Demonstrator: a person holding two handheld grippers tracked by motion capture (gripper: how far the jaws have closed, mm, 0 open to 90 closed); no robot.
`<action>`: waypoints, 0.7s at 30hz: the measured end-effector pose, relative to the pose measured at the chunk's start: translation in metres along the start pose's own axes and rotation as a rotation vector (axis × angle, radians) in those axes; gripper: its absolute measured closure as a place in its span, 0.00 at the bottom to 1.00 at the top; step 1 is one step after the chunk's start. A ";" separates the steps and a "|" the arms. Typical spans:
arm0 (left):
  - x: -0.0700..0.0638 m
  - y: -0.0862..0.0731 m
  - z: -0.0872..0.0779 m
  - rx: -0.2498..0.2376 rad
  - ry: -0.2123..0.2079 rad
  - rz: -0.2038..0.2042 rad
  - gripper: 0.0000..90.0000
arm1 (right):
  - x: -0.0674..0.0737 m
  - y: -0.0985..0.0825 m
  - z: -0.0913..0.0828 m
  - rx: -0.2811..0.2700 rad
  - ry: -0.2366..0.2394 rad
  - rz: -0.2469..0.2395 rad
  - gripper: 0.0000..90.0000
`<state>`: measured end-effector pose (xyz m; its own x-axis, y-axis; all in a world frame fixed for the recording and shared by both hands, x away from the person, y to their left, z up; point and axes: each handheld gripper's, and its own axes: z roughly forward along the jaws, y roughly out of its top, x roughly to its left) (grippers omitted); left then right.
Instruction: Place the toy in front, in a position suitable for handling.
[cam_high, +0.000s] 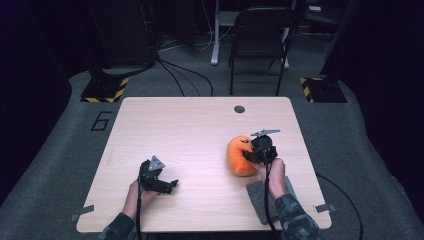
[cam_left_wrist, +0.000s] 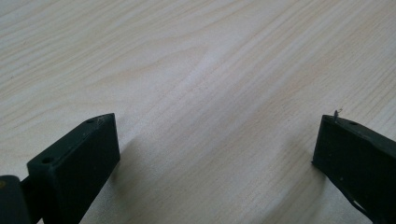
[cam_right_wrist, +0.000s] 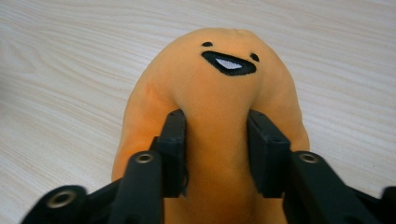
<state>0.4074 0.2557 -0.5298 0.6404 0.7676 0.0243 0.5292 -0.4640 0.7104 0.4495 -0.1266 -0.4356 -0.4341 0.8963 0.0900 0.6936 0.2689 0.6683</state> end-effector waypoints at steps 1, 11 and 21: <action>0.000 0.000 0.000 0.000 0.000 0.001 0.00 | 0.000 0.000 -0.001 -0.001 0.001 -0.008 0.59; 0.000 0.000 0.000 0.000 0.000 -0.001 0.00 | -0.012 0.009 -0.024 -0.035 0.058 -0.211 0.21; 0.000 0.000 0.000 0.003 -0.002 0.001 0.00 | -0.028 0.015 -0.029 0.007 0.169 -0.431 0.00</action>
<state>0.4074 0.2558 -0.5296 0.6420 0.7663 0.0237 0.5301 -0.4660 0.7084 0.4551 -0.1579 -0.4069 -0.7708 0.6325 -0.0757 0.4330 0.6074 0.6660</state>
